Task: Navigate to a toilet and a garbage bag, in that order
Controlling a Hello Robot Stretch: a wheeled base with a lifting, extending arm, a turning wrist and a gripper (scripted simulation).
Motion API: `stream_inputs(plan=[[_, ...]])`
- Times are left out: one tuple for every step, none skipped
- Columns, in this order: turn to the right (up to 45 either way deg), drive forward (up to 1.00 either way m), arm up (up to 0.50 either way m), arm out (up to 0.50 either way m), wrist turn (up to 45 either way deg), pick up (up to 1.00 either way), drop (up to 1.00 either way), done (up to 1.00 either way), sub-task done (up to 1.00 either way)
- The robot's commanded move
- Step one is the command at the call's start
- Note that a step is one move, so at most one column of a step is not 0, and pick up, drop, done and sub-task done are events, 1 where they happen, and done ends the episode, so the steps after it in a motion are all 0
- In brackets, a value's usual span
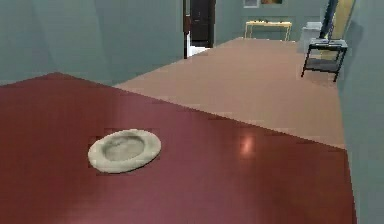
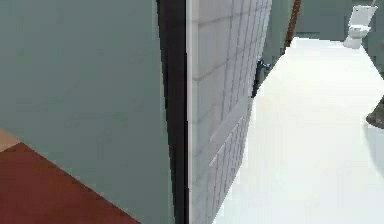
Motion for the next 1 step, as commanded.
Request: stream_inputs(plan=[[0.0, 1.0, 0.0, 0.0, 0.0, 0.0, 0.0, 0.0, 0.0]])
